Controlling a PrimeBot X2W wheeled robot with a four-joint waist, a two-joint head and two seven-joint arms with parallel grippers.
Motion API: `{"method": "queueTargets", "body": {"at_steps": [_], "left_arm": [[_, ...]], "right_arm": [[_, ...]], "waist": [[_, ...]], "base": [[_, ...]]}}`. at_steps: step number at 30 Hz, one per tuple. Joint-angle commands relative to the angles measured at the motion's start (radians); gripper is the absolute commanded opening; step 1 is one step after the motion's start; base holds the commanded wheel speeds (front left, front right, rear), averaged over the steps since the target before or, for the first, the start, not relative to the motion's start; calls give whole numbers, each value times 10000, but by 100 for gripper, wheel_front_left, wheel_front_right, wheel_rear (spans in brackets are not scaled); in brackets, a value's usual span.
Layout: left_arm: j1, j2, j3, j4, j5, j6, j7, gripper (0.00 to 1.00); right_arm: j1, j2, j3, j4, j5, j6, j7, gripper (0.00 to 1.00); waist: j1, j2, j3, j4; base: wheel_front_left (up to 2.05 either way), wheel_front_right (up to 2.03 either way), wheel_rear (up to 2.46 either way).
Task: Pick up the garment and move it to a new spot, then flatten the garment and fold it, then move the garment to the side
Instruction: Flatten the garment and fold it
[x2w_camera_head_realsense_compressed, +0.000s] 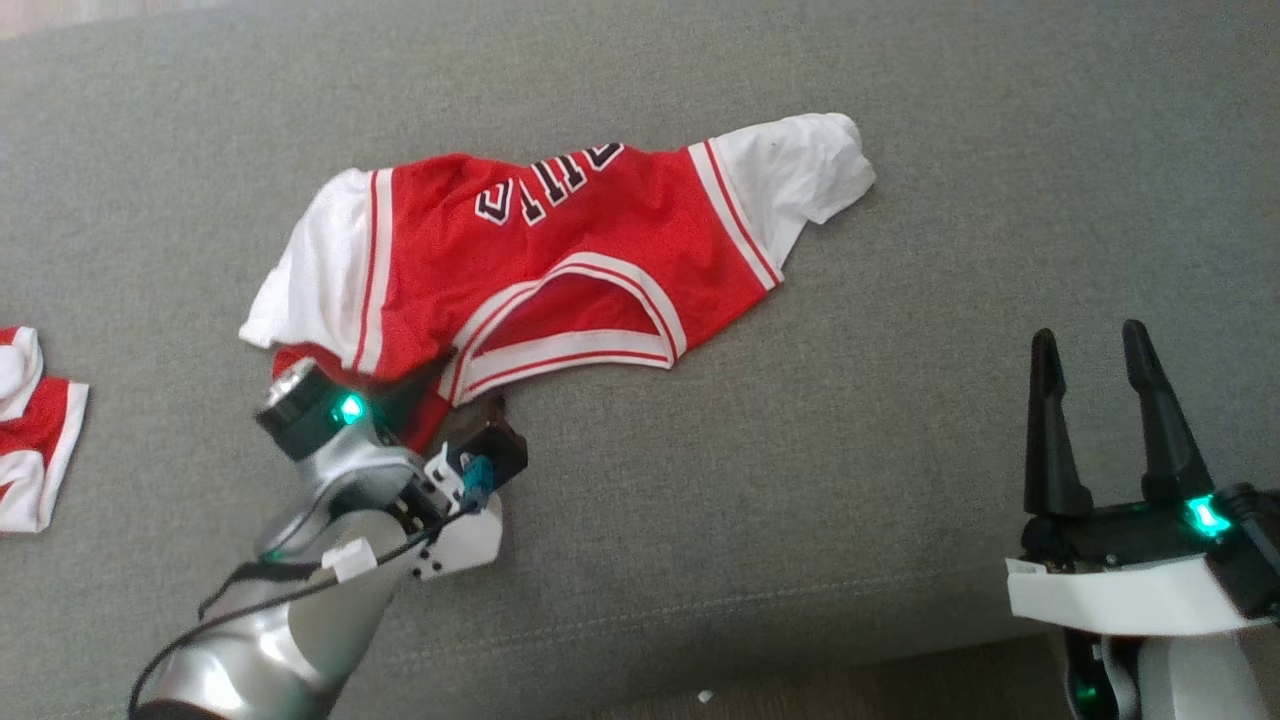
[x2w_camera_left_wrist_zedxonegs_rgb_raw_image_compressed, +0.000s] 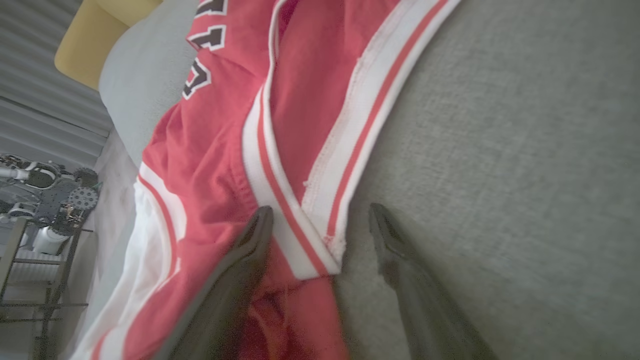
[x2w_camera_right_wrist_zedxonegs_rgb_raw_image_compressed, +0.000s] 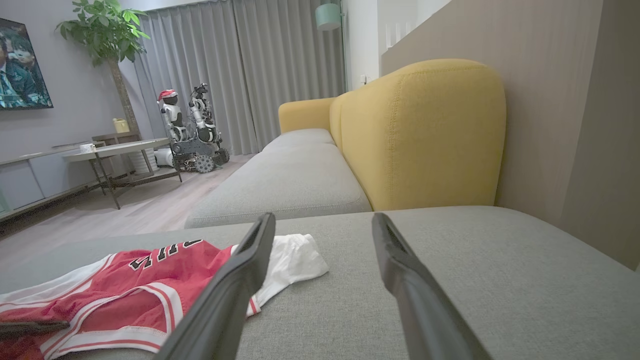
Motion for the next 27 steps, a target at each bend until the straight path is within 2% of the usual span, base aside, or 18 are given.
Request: {"method": "queueTargets", "body": {"at_steps": [1,5,6,7,8,12,16,18,20,22,24,26,27], "left_arm": [[-386,418,258,34,117,167,26,100],[-714,425,163,370,221,326,-49,100],[-776,422,160,460,202,324,-62,78],[-835,419,147,559,180,290,-74,26],[-884,409,153,661,120,224,-82,0],[-960,190,234,820,-303,-93,-315,0],[-854,-668,765,606,-1959,-1426,-210,0],[-891,-1147,941,313,-3202,-1718,275,0],[-964,-1473,354,-359,-5097,-1755,1171,0],[-1253,-1584,-42,-1554,-7662,-1760,2474,0],[-1721,-1620,317,-2715,-9993,-1762,3828,0],[-2333,-1636,926,-3496,-11391,-1755,4759,0],[-2643,-1643,1214,-3784,-11923,-1611,5089,0]], "right_arm": [[-307,-31,272,-357,-65,71,-71,100],[-379,-31,368,-324,-57,71,-71,100],[-391,-31,377,-310,-44,71,-71,100],[-404,-31,371,-298,-24,71,-71,100],[-420,-31,371,-292,-7,71,-71,100],[-445,-31,336,-278,36,71,-71,100],[-408,-31,301,-228,103,71,-71,100],[-394,-31,343,-183,180,71,-71,100],[-406,-31,440,-129,285,71,-71,100],[-444,-31,530,-102,389,71,-71,100],[-500,-31,610,-105,501,71,-71,100],[-561,-31,670,-119,608,71,-71,100],[-587,-31,674,-127,663,71,-71,100]], "waist": [[0,0,77,-1],[0,0,229,-58],[0,0,250,-82],[0,0,266,-109],[0,0,278,-142],[0,0,238,-260],[0,0,134,-338],[0,0,56,-415],[0,0,-37,-553],[0,0,-109,-725],[0,0,-164,-941],[0,0,-206,-1181],[0,0,-226,-1292]], "base": [[0,0,0],[0,0,0],[0,0,0],[0,0,0],[0,0,0],[0,0,0],[0,0,0],[0,0,0],[0,0,0],[0,0,0],[0,0,0],[0,0,0],[0,0,0]]}}
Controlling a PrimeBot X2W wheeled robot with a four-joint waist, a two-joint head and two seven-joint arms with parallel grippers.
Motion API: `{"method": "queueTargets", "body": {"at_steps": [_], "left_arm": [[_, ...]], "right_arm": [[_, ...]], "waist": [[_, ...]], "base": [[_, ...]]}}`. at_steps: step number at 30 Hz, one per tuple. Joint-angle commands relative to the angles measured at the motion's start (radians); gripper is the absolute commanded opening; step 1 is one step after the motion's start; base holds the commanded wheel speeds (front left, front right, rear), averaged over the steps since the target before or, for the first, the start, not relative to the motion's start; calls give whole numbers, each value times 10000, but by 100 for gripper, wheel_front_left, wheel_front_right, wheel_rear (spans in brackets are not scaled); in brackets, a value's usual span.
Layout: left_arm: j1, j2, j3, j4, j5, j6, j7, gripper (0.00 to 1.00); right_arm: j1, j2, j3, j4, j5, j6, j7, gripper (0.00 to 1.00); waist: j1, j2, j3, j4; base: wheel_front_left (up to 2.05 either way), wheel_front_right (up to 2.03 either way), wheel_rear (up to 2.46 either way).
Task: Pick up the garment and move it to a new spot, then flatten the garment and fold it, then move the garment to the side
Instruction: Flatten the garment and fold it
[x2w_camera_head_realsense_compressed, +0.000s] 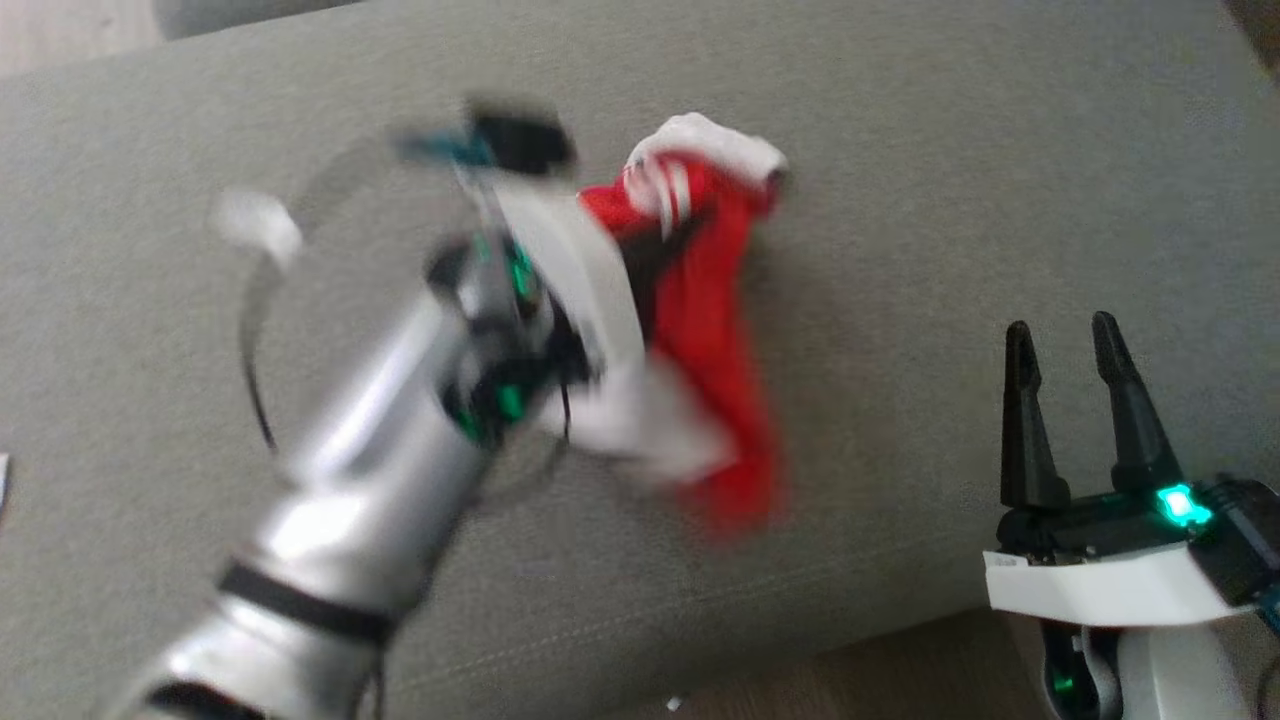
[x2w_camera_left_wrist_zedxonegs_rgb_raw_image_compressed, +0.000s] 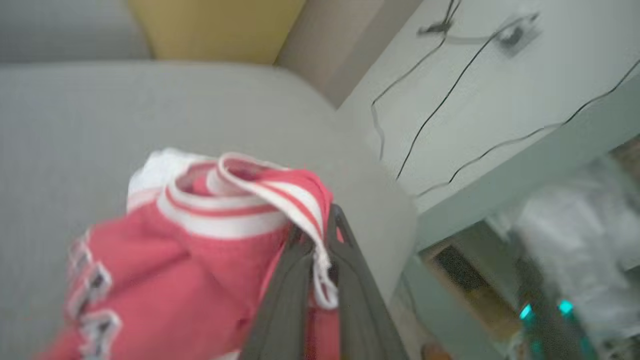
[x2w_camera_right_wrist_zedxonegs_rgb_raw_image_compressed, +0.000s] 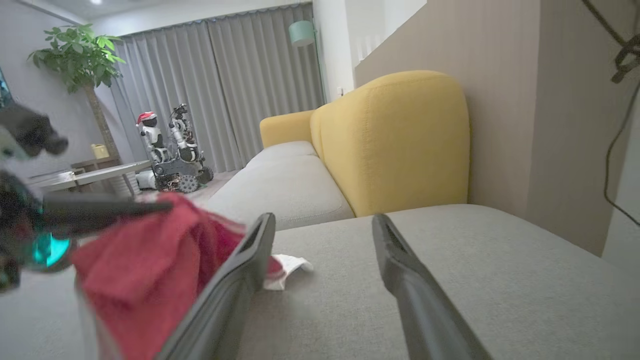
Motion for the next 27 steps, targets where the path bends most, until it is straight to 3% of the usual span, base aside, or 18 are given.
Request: {"method": "queueTargets", "body": {"at_steps": [1,6,10,15,21,22,23,24,25,27], "left_arm": [[-1073,136,608,-710,-465,223,209,0],[-2646,129,1136,-1402,-2417,1788,-71,0],[-2653,128,1176,-1061,-3023,2398,-322,0],[-1239,366,748,-867,-2889,2231,-489,0],[1100,795,190,-549,-2173,1398,-2092,0],[1363,753,192,-481,-2166,1322,-2365,15],[1564,717,134,-437,-2110,1215,-2592,36],[1710,702,20,-408,-1979,1106,-2789,49],[1826,684,-60,-378,-1846,1039,-3017,100],[1991,606,-136,-288,-1691,949,-3445,100]], "right_arm": [[-384,-31,226,-342,113,71,-71,100],[-445,-31,215,-405,268,71,-71,100],[-466,-31,194,-491,308,71,-71,100],[-437,-31,84,-561,272,71,-71,100],[-483,-31,91,-571,12,71,-71,100],[-480,-31,85,-567,-39,71,-71,100],[-467,-31,72,-560,-92,71,-71,100],[-448,-31,58,-552,-157,71,-71,100],[-427,-31,48,-544,-217,71,-71,100],[-402,-31,58,-517,-336,71,-71,100]], "waist": [[0,0,-74,-294],[0,0,-88,-584],[0,0,-16,-582],[0,0,187,-355],[0,0,609,138],[0,0,651,225],[0,0,683,316],[0,0,703,408],[0,0,720,501],[0,0,736,685]], "base": [[0,0,0],[0,0,0],[0,0,0],[0,0,0],[0,0,0],[0,0,0],[0,0,0],[0,0,0],[0,0,0],[0,0,0]]}}
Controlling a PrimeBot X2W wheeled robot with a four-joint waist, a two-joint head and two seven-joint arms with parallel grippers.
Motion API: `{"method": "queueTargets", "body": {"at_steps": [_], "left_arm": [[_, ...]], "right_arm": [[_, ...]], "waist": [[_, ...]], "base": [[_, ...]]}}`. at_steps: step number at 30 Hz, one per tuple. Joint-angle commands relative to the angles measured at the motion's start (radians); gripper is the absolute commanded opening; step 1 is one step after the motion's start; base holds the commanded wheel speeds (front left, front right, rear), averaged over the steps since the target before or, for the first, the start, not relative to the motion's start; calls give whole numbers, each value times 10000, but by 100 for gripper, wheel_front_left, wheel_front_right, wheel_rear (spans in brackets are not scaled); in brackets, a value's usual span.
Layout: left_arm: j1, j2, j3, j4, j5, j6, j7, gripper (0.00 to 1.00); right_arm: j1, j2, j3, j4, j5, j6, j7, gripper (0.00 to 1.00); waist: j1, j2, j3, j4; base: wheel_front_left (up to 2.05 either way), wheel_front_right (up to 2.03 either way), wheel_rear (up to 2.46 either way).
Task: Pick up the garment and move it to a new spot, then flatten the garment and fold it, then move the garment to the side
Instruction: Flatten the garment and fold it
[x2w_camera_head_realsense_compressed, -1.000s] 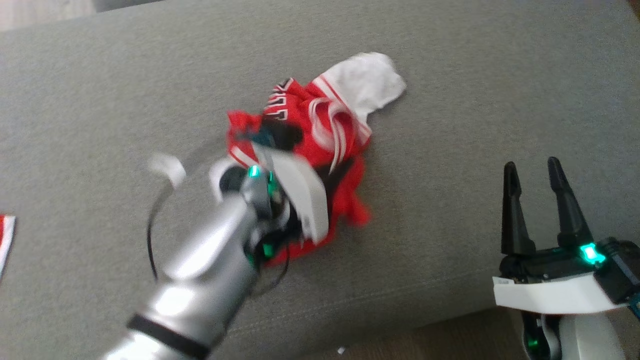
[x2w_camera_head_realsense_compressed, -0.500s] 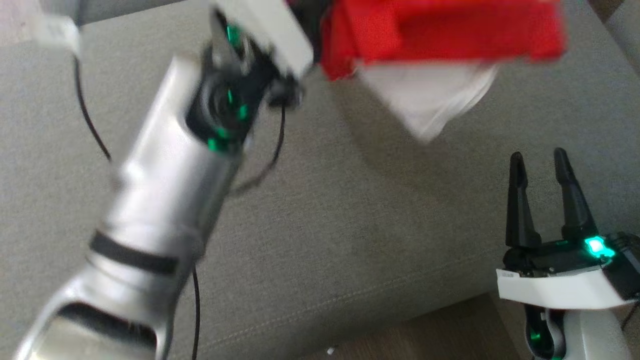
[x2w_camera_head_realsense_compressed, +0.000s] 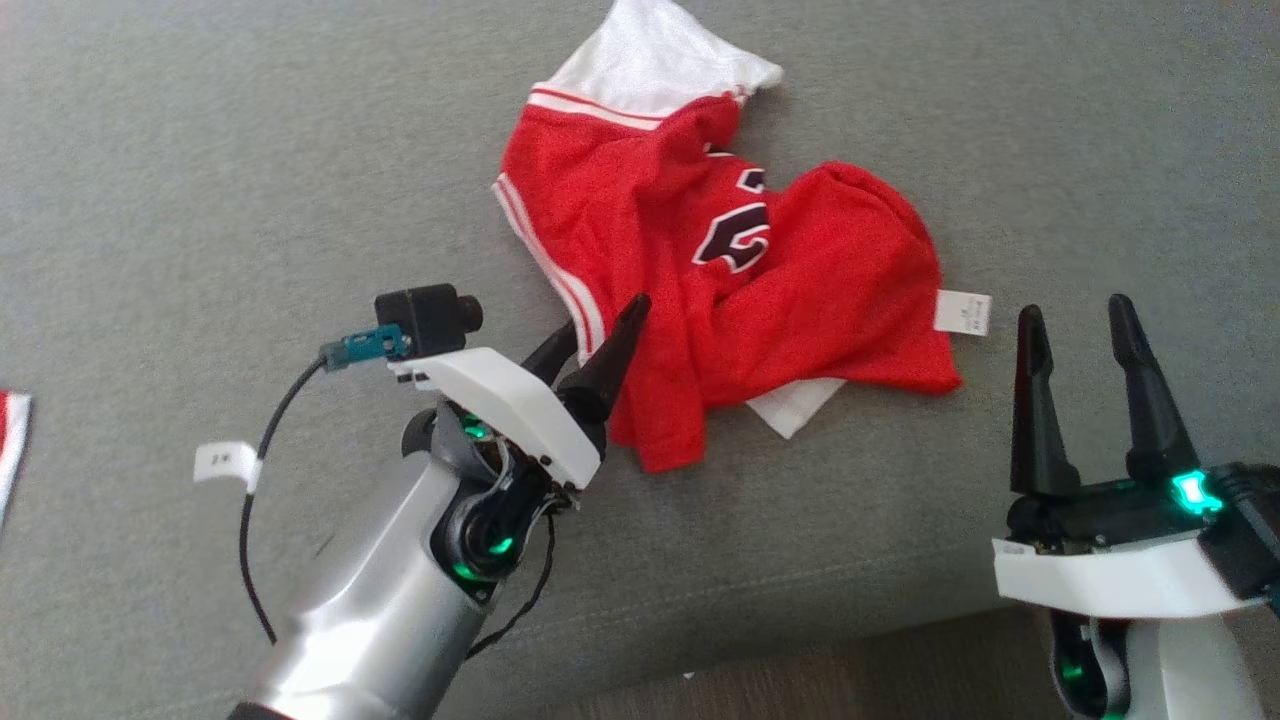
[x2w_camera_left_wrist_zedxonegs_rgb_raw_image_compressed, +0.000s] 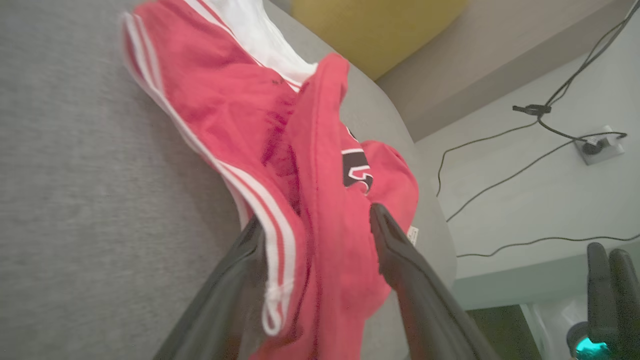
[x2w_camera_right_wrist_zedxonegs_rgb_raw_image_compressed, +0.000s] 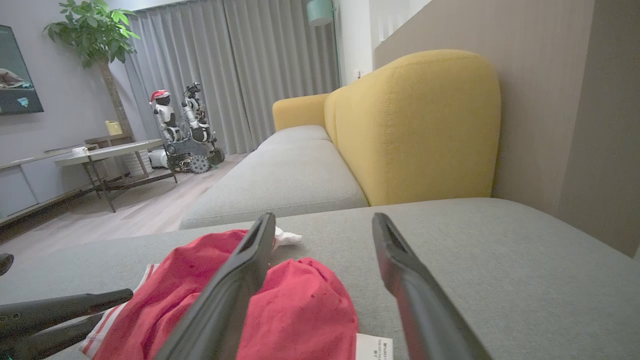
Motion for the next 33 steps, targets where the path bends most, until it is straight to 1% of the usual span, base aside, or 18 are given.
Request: {"method": "queueTargets", "body": {"at_steps": [1,5,8,10,12,16,18,22,25,26,29,30,31,32,33], "left_arm": [[-229,49,252,-222,207,-105,-381,100],[-28,5,107,62,746,-35,-1271,100],[107,114,-54,285,1350,89,-2026,100],[232,219,-76,324,1840,306,-2633,100],[440,282,9,146,2359,609,-2989,100],[1202,287,416,-773,3381,1132,-3150,100],[1690,244,719,-1443,4011,1281,-3155,100],[2590,196,1010,-2485,5361,1484,-3158,100],[3160,213,1210,-3173,6389,1719,-3159,100],[3491,217,1360,-3532,6967,1860,-3159,100],[3872,140,1549,-3806,7457,1926,-3160,100],[3963,115,1590,-3855,7575,1907,-3160,100],[3963,115,1590,-3855,7575,1907,-3160,100],[4045,75,1649,-3887,7636,1892,-3160,100],[4108,40,1704,-3908,7689,1862,-3160,100]], "right_arm": [[-240,-29,240,-302,-137,71,-69,100],[-233,-29,471,-142,-211,71,-69,100],[-235,-29,902,229,-142,71,-69,100],[-343,-29,1422,646,-172,71,-69,100],[-526,-29,1946,1220,-102,71,-69,100],[-1152,-29,2746,2734,156,71,-69,100],[-1456,-29,2943,3494,302,71,-69,100],[-1884,-29,3038,4970,593,71,-57,100],[-2021,-29,3211,5663,840,71,-4,100],[-2037,-29,3315,6018,975,71,97,100],[-2099,-29,3386,6343,1051,71,107,100],[-2124,-29,3395,6406,1053,71,97,92],[-2124,-29,3395,6406,1053,71,97,92],[-2152,-29,3397,6443,1056,71,83,30],[-2188,-29,3359,6455,1031,71,64,0]], "waist": [[0,0,38,238],[0,0,-102,481],[0,0,-251,639],[0,0,-350,734],[0,0,-428,881],[0,0,-563,1411],[0,0,-639,1737],[0,0,-782,2394],[0,0,-905,2724],[0,0,-968,2873],[0,0,-1039,3047],[0,0,-1056,3075],[0,0,-1056,3075],[0,0,-1070,3091],[0,0,-1086,3093]], "base": [[0,0,0],[0,0,0],[0,0,0],[0,0,0],[0,0,0],[0,0,0],[0,0,0],[0,0,0],[0,0,0],[0,0,0],[0,0,0],[0,0,0],[0,0,0],[0,0,0],[0,0,0]]}}
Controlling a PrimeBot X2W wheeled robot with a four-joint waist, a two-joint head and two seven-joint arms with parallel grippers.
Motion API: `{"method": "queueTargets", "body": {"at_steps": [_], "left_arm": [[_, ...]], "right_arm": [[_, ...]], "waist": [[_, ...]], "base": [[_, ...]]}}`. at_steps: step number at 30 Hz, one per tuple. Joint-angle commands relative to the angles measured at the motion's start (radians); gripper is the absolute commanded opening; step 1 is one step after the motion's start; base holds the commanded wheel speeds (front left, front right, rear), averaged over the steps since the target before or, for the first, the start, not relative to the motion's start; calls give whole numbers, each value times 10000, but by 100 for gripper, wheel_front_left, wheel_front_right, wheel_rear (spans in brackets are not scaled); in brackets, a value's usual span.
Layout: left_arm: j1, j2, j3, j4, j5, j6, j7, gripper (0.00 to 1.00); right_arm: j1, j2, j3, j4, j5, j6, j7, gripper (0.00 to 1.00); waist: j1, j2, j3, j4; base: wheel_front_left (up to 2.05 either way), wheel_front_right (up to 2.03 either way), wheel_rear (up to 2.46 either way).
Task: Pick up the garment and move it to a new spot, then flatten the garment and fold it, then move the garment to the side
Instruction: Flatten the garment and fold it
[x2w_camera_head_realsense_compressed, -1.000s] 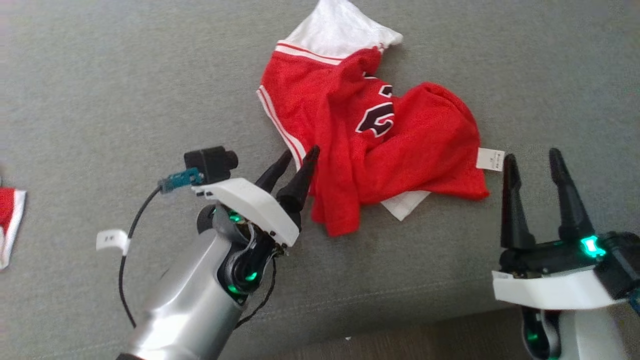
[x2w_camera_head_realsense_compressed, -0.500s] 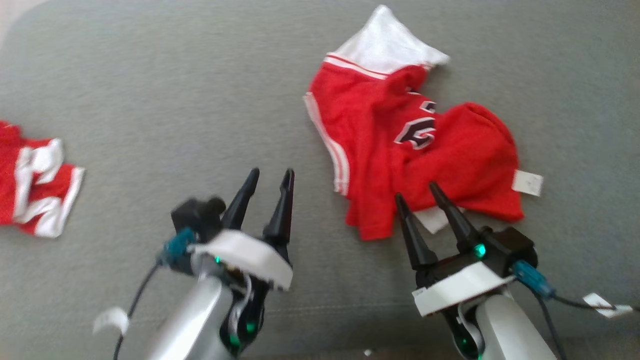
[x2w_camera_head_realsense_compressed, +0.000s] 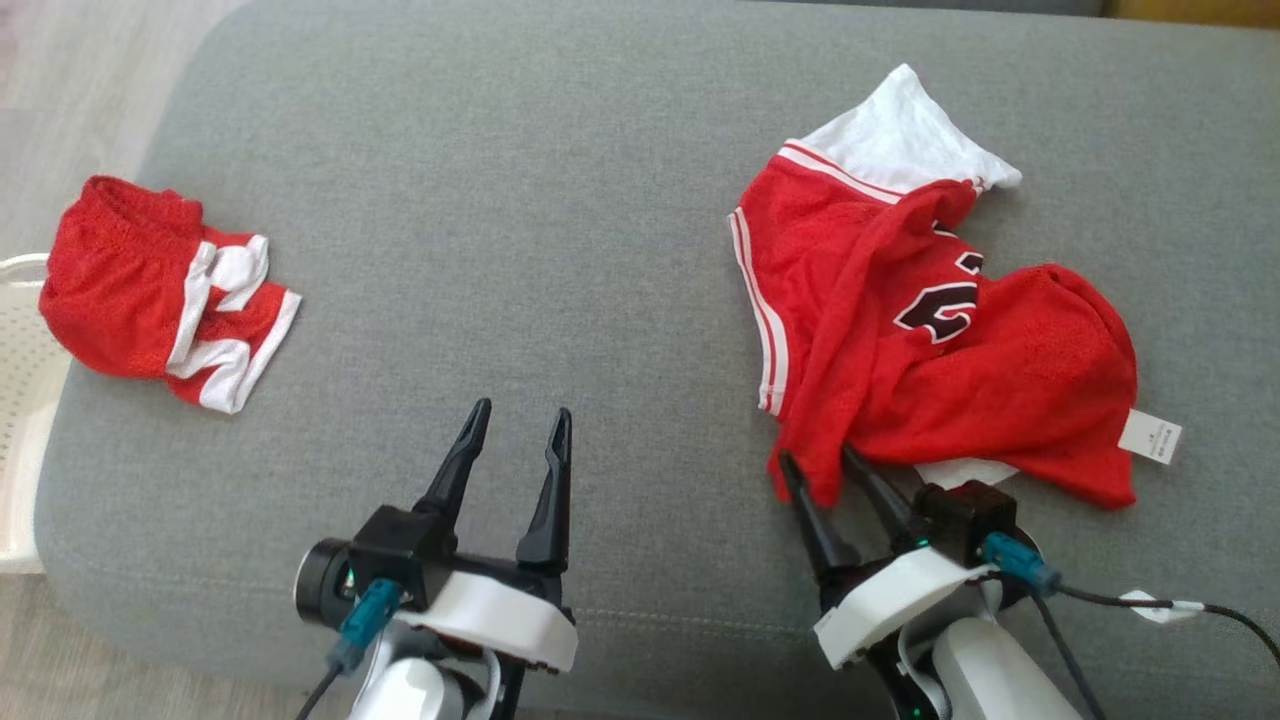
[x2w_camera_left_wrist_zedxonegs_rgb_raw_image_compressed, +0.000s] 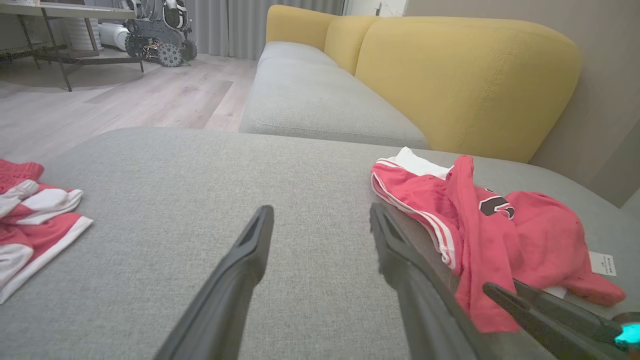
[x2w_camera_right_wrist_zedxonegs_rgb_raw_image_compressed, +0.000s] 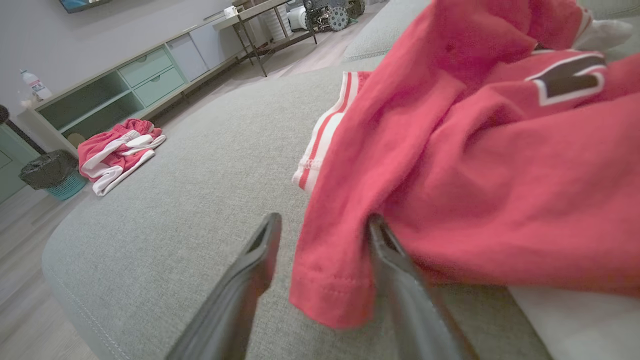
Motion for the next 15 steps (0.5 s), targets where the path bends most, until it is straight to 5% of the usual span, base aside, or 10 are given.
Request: {"method": "queueTargets", "body": {"at_steps": [1,8,15], "left_arm": [[-210,-47,380,-401,129,-39,-121,100],[-49,-237,770,-547,354,-281,-121,100],[-41,-357,952,-615,556,-567,-121,100]], "right_arm": [[-352,34,207,-231,67,71,-99,0],[-675,34,-1016,-848,322,71,-193,0],[-1067,34,-4659,-2549,-207,71,-133,0]], "waist": [[0,0,-20,-13],[0,0,68,-494],[0,0,248,-1167]], "base": [[0,0,0],[0,0,0],[0,0,0]]}}
